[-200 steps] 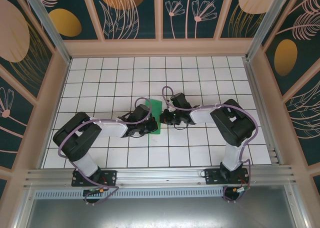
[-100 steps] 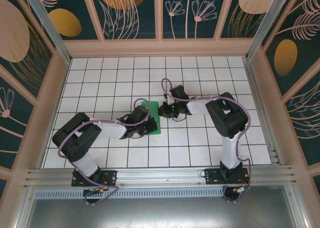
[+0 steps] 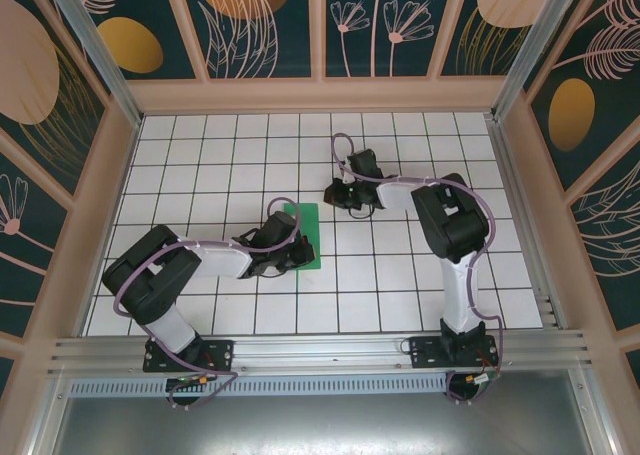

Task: Fold a paper plane with a square sheet of paper (pick it up from the middle)
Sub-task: Fold the square sheet of paper in half at the center of the table.

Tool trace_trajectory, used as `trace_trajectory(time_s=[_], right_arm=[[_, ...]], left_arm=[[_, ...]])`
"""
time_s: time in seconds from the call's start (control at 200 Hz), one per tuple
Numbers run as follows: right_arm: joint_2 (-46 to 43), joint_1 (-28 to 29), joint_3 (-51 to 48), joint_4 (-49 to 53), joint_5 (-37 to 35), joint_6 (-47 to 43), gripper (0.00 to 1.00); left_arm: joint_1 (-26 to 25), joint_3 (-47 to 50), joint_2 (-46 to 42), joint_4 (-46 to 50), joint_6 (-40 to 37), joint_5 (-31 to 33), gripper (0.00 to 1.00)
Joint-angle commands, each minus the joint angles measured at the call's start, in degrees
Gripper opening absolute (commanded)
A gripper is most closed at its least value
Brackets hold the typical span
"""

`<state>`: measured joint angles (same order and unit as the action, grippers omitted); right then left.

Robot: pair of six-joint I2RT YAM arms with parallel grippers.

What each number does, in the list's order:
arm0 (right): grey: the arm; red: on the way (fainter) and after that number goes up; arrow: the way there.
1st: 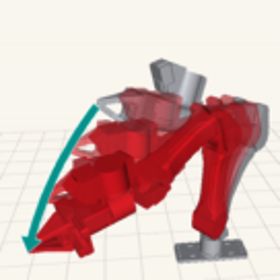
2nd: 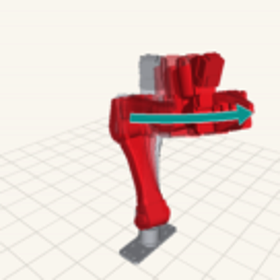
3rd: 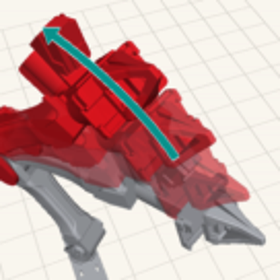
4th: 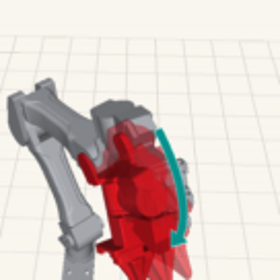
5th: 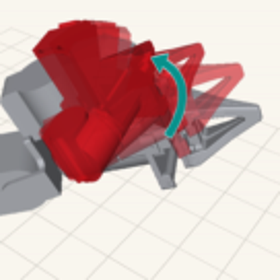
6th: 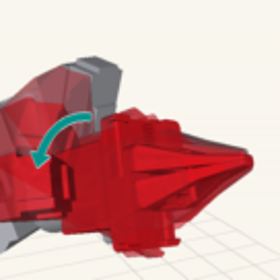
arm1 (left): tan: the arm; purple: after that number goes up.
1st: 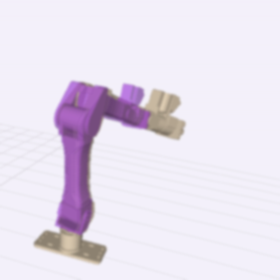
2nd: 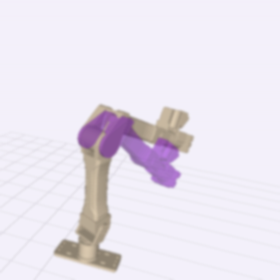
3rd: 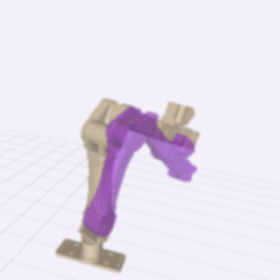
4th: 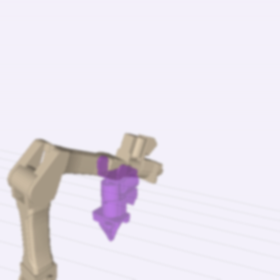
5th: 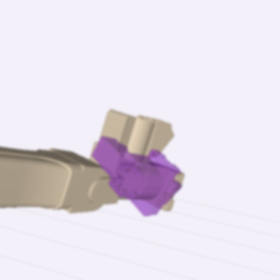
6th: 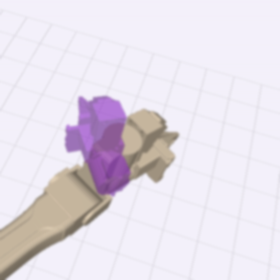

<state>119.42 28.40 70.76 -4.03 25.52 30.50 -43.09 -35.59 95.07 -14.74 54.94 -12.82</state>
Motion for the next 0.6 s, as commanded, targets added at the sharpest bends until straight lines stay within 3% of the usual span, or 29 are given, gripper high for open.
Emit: trace_trajectory(time_s=[0.0, 0.265, 0.595], right_arm=[[-5.8, 1.7, -2.4, 0.6, 0.5, -1.7, 0.0], [-10.4, 7.9, -11.7, -2.6, 1.5, 1.4, 0.0], [-3.5, 8.0, -7.6, -2.0, -0.3, 1.2, 0.0]], left_arm=[[-0.1, 3.0, 1.2, 11.3, -1.4, 0.5, 0.0], [-0.1, 2.5, 1.9, 10.6, -1.9, 0.6, 0.0], [-0.2, 3.0, 1.9, 11.3, -1.9, 0.3, 0.0]])
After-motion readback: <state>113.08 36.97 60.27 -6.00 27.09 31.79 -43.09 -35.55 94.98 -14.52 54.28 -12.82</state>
